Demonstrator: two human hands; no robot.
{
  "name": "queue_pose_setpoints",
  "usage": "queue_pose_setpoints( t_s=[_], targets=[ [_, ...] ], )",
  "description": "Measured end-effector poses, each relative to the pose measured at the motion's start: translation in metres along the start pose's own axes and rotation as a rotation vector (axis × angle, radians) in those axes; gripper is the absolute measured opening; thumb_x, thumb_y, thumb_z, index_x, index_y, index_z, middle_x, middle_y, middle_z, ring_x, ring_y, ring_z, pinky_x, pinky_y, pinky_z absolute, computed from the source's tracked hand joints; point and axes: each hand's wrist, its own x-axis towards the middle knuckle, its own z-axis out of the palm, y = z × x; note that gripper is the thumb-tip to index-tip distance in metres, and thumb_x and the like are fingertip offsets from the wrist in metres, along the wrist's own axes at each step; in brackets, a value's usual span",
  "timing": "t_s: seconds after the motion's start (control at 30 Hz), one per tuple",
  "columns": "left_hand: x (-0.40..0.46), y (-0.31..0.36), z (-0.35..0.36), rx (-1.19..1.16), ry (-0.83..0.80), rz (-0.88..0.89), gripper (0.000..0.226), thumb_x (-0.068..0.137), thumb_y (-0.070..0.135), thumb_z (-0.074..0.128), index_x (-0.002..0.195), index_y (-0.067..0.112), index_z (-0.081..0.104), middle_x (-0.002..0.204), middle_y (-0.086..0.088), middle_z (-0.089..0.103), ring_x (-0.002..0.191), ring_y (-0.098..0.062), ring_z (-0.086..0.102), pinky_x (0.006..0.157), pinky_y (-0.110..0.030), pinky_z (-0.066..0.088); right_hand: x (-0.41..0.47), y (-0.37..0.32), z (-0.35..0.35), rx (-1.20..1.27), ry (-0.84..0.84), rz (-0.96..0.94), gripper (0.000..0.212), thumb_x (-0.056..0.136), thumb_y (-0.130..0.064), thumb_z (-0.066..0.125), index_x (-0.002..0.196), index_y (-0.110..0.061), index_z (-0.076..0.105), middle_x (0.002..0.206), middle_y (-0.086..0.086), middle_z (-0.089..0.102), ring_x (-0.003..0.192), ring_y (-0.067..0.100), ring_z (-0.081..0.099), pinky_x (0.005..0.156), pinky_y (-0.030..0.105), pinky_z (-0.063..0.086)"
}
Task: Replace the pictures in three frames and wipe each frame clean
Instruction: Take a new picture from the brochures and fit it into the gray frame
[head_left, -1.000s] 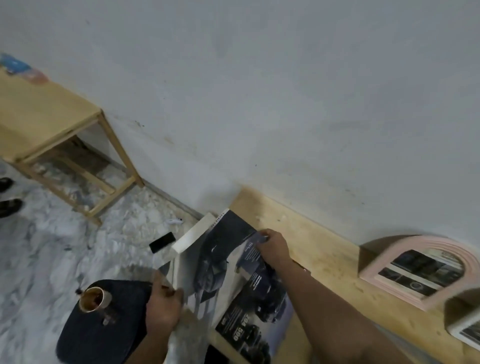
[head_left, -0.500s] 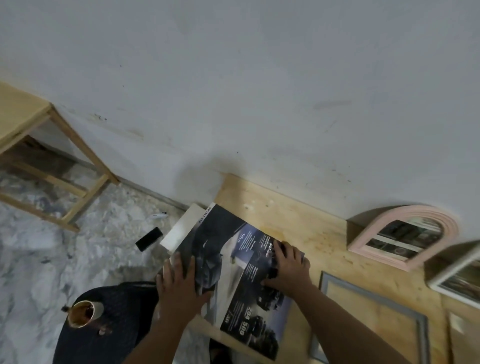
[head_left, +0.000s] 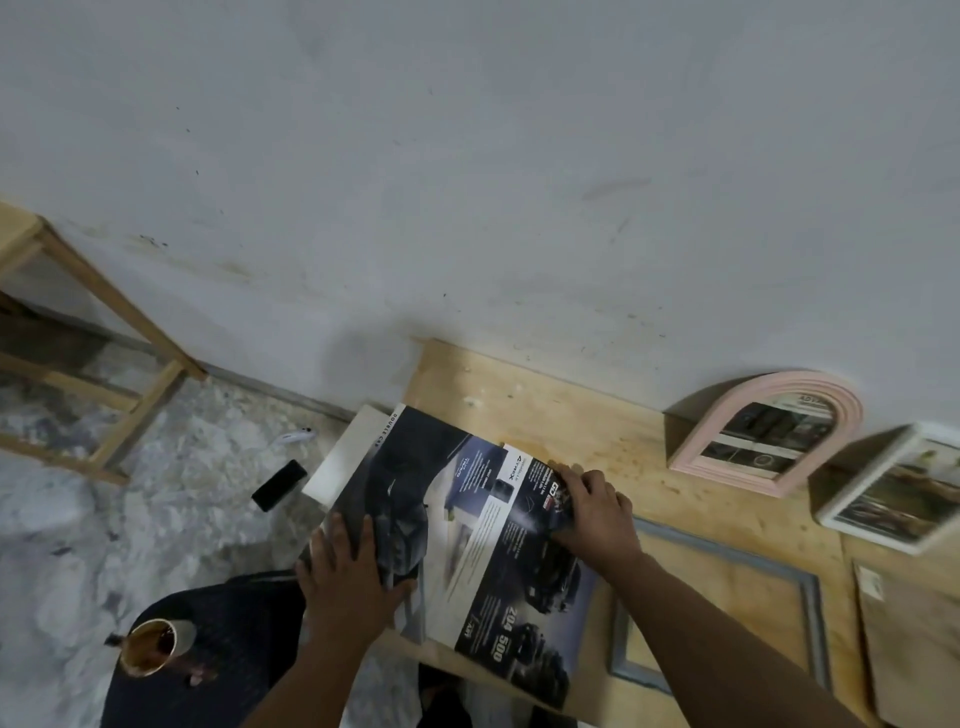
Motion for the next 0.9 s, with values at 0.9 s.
queue_pose_setpoints(
  t_s=[0.9],
  targets=[
    [-0.047,0.234,-0.09,-1.607,-0.627,-0.163,0.057,0.095,0.062,0.055,0.113,0.01,0.068,0.102,-0.01,0.079,0.1,-0.032,0.073,0.084,-0.044,0.058,-0.12,0.208,-0.115,1.404,0.126,0.503,0.027,0.09,0.014,0.057,0.116,0.009,0.061,0.093,0.032,0.07,0.07,0.035,0.069,0.067,0.043,0.059]
  ],
)
